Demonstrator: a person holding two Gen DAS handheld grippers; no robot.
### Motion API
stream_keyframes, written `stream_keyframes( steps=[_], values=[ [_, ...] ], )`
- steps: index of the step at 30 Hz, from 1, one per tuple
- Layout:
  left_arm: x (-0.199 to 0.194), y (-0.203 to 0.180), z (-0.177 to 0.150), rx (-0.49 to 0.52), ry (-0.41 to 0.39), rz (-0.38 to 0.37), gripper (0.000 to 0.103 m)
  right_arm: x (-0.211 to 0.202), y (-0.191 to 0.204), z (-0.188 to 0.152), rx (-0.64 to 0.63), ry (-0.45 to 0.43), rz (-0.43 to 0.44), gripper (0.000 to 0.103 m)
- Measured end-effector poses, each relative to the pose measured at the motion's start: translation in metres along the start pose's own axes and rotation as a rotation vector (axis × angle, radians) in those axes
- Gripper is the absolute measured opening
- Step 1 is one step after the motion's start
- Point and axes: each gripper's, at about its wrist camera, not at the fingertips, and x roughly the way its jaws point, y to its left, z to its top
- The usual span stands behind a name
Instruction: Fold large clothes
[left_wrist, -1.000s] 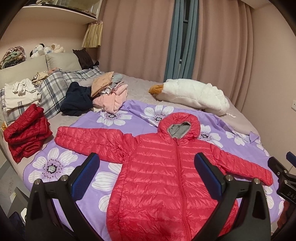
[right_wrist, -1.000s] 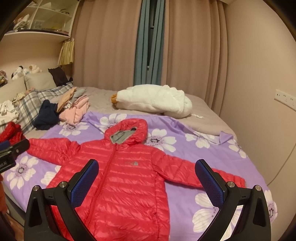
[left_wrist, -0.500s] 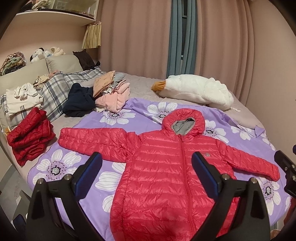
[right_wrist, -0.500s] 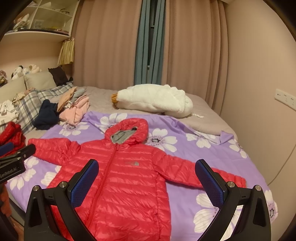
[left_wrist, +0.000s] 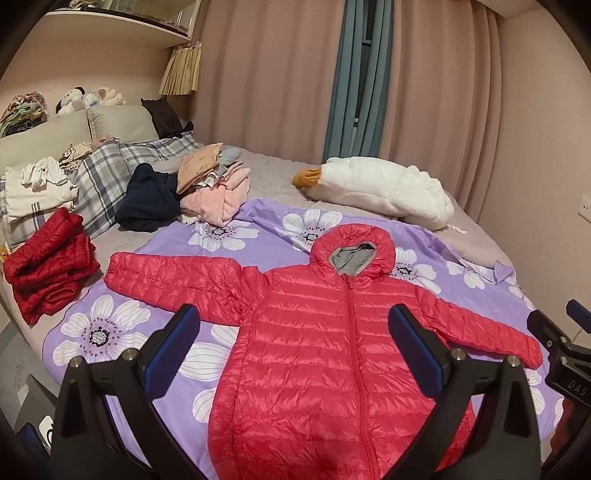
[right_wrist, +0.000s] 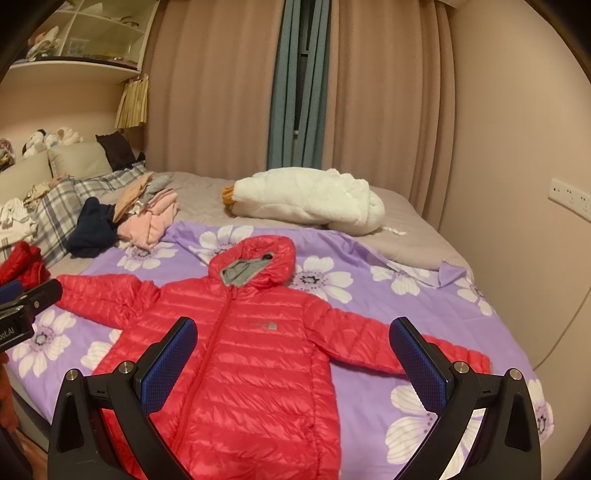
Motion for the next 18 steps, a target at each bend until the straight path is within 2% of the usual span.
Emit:
stream_keyframes(
  steps=[18],
  values=[
    [0.000,0.004,0.001,-0.055,0.010,-0.051,0.103,-0.002,-0.010,0.002,0.033,-0.011,-0.030,0.103]
  ],
)
